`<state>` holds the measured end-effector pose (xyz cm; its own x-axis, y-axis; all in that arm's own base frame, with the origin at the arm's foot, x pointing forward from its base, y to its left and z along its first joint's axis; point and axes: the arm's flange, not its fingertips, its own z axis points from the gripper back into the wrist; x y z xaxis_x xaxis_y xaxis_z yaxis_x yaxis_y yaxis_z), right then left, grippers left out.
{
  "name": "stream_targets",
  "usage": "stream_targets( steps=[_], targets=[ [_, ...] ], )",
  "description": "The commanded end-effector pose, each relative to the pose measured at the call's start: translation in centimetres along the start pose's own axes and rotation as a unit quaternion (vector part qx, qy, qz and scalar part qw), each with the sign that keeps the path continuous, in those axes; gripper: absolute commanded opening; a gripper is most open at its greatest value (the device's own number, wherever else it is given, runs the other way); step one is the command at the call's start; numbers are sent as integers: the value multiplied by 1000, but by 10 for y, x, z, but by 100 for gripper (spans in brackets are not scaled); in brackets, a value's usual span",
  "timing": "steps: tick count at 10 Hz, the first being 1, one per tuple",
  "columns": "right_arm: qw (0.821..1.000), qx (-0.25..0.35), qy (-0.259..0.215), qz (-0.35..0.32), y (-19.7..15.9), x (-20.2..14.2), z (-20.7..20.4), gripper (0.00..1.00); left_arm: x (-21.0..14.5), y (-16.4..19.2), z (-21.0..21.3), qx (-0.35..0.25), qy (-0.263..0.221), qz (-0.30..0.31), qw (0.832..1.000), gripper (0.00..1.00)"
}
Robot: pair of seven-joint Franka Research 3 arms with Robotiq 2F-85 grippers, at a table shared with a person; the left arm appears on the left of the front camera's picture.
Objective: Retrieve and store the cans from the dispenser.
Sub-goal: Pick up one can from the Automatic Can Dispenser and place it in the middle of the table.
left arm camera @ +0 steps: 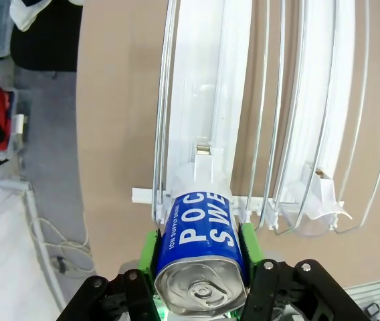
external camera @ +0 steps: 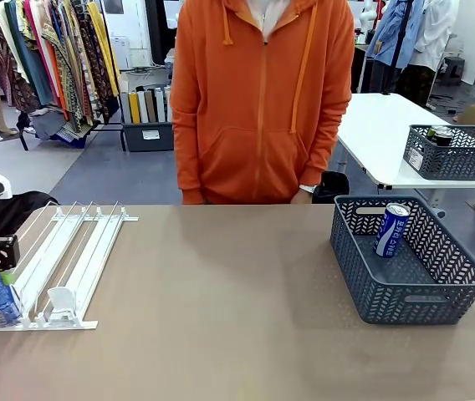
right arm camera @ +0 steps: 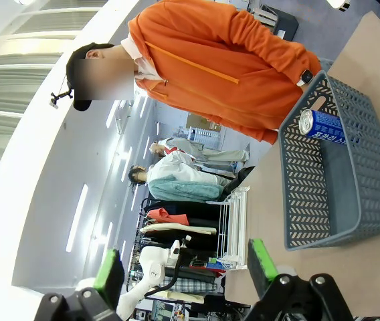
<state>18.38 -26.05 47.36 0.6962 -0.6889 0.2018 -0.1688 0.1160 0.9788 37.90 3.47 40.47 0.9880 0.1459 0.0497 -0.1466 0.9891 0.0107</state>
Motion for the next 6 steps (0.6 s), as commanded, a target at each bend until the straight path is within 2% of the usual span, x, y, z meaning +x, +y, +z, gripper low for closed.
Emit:
stream_targets(
  steps=[1, 3, 4, 6],
  targets=[
    [1000, 10, -5, 5, 4, 4, -2, 100, -14, 1, -7, 19, -1, 10, 1000, 0],
    [1000, 10, -5, 5, 4, 4, -2, 100, -14, -1, -5, 20, -4, 7, 1000, 0],
    [1000, 10, -5, 5, 4, 4, -2, 100, -17, 0, 9, 21, -20, 6, 1000, 0],
    [1000, 10, -5, 5, 4, 4, -2, 100, -25, 0, 63, 21, -53, -5, 998, 0]
  ],
)
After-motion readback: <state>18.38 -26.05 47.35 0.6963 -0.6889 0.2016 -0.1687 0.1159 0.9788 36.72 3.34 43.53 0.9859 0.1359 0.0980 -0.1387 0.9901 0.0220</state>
